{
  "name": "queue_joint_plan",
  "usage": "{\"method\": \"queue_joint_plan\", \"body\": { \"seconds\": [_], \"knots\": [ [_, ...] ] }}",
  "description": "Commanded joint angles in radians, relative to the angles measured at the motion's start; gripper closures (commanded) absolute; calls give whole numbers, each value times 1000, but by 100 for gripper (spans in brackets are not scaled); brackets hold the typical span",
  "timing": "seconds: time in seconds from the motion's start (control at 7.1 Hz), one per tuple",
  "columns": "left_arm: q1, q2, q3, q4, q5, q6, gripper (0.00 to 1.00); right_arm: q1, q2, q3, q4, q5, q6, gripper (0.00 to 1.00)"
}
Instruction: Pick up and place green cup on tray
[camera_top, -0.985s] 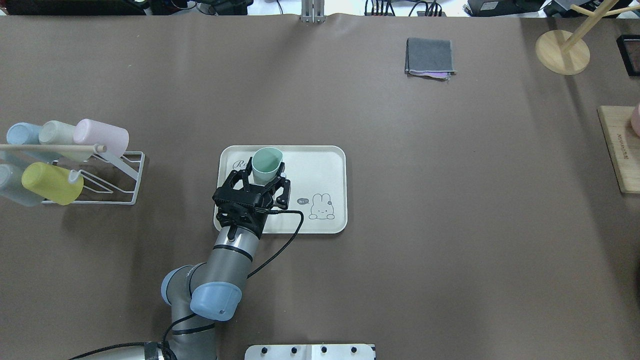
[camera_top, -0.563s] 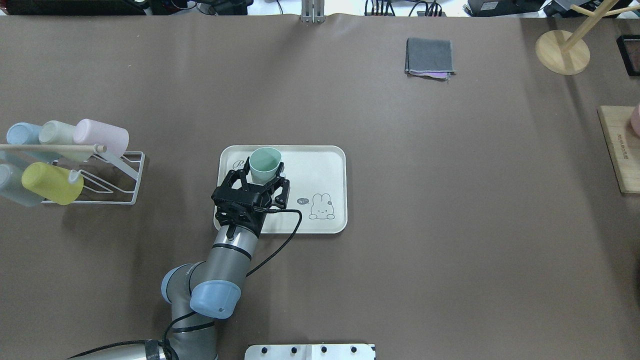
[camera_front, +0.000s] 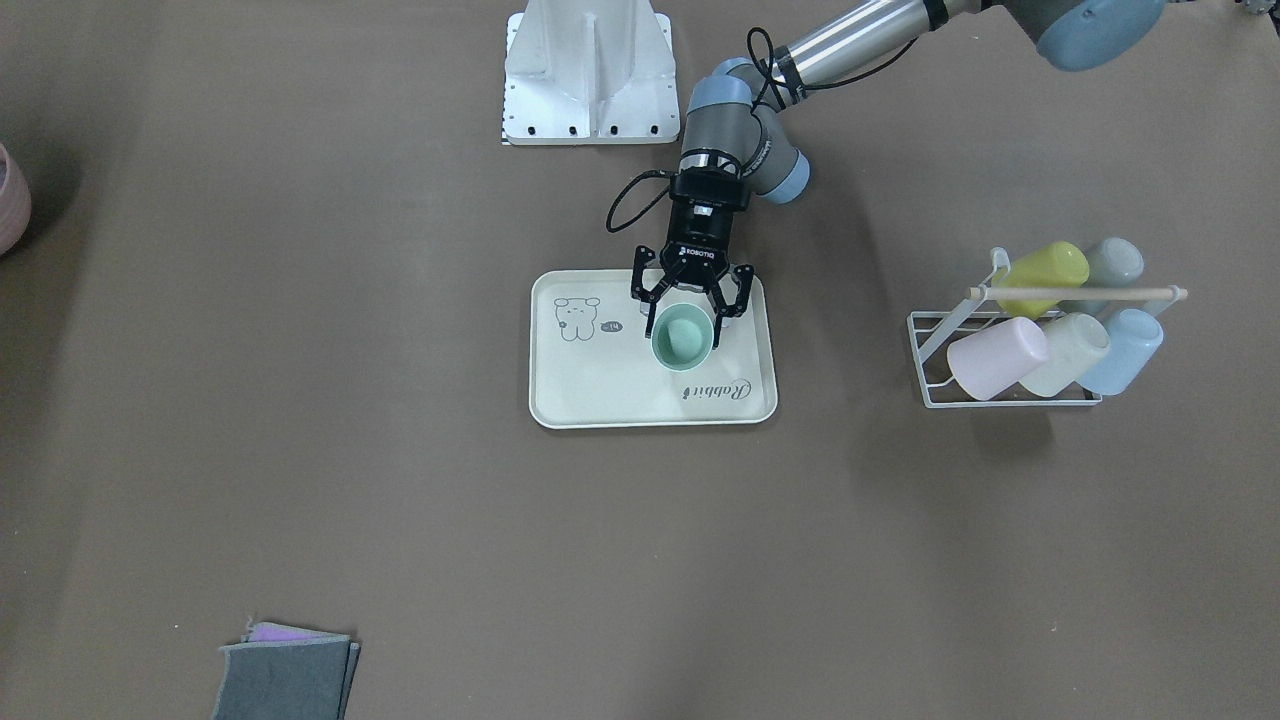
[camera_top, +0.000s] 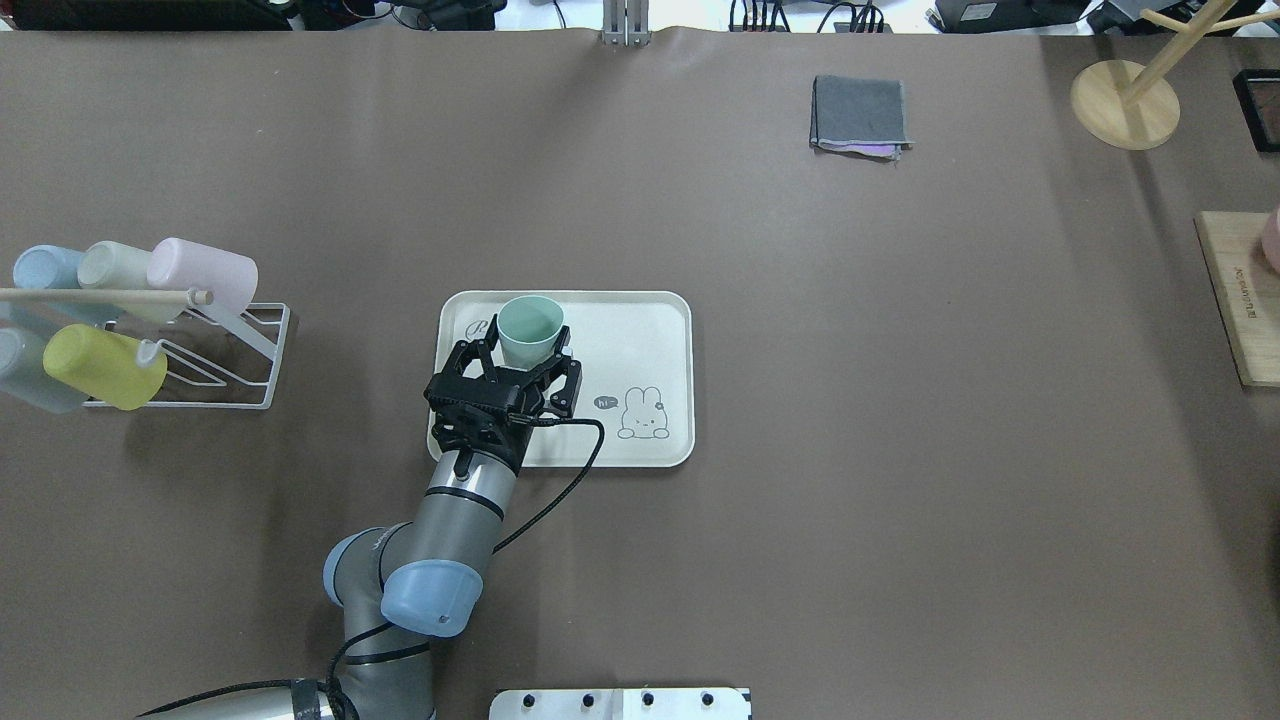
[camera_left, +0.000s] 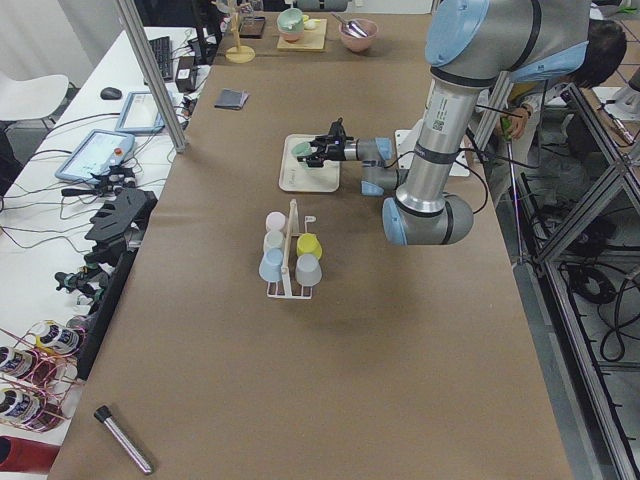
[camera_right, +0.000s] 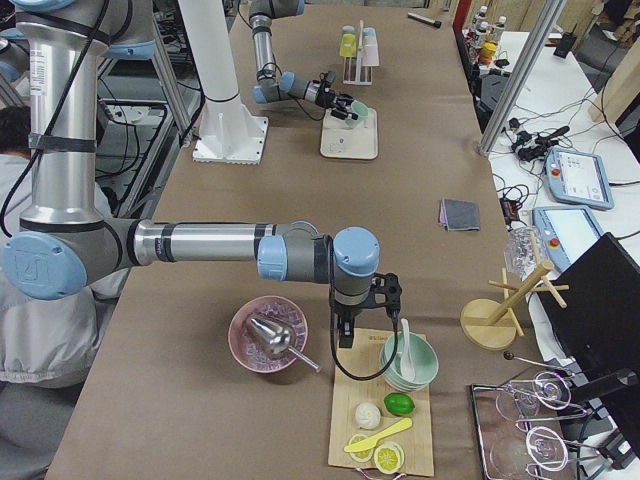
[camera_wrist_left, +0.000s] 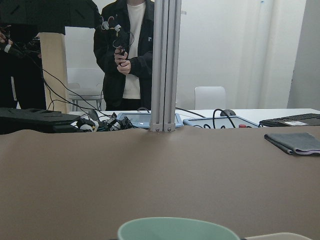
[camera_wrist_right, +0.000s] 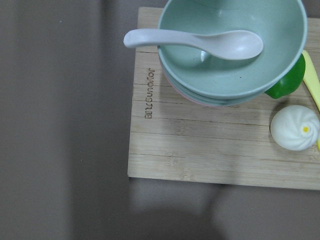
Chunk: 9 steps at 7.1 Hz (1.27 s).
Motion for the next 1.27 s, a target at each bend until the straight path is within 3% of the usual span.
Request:
{"method": "queue_joint_plan", "body": {
  "seconds": [0.0,1.13],
  "knots": [
    [0,0,3,0,-1,1,19,1,5,0,1,0,-3,1],
    [0,1,-3,0,-5,2,6,1,7,-3,3,-3,-4,1]
  ]
}}
